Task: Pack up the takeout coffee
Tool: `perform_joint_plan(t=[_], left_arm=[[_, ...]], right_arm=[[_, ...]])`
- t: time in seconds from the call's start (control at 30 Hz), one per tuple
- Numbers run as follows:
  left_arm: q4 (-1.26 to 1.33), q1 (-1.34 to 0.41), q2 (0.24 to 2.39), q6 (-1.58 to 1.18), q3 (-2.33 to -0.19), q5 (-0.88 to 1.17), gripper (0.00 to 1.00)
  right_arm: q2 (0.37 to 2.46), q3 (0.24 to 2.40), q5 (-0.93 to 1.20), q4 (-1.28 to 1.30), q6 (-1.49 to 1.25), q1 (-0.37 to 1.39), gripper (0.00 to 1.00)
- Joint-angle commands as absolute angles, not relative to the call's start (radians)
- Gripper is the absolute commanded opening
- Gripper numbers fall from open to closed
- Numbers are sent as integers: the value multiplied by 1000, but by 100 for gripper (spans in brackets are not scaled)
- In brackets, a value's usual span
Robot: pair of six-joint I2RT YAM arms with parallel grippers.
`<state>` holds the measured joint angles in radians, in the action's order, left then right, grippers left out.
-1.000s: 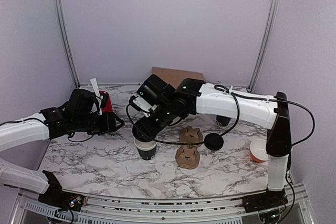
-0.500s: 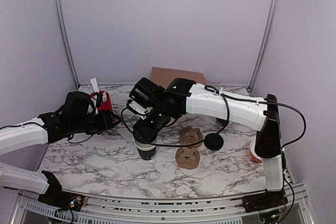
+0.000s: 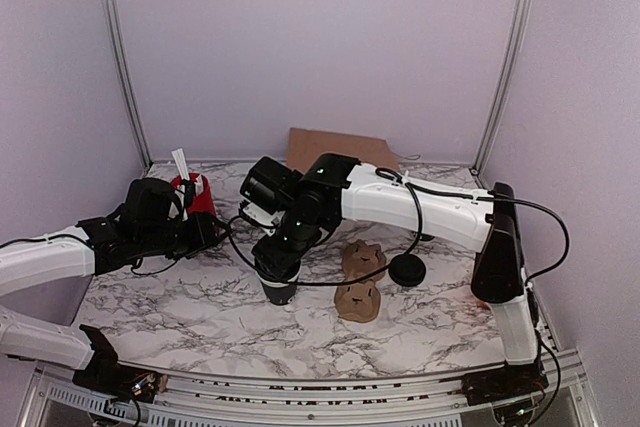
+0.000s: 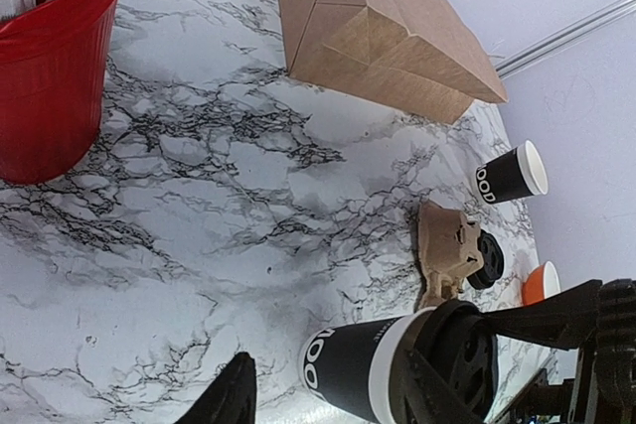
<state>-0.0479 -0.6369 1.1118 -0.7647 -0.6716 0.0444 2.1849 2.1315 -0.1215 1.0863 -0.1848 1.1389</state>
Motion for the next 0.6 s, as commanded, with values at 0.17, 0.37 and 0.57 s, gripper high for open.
perform_joint_plan(t=[0.17,0.37,0.57], left_arm=[[2,-629,1133,-776,-656,68,49],[18,-629,1149,-779,-657,87,49],[42,-628,1183,-773,-652,140,44]], right_arm=[[2214,2181,-106,1117,-169,1147,69],[2228,2185,-108,1111,-164,1147,69],[2230,2213,-120,1118,-169,1148,70]])
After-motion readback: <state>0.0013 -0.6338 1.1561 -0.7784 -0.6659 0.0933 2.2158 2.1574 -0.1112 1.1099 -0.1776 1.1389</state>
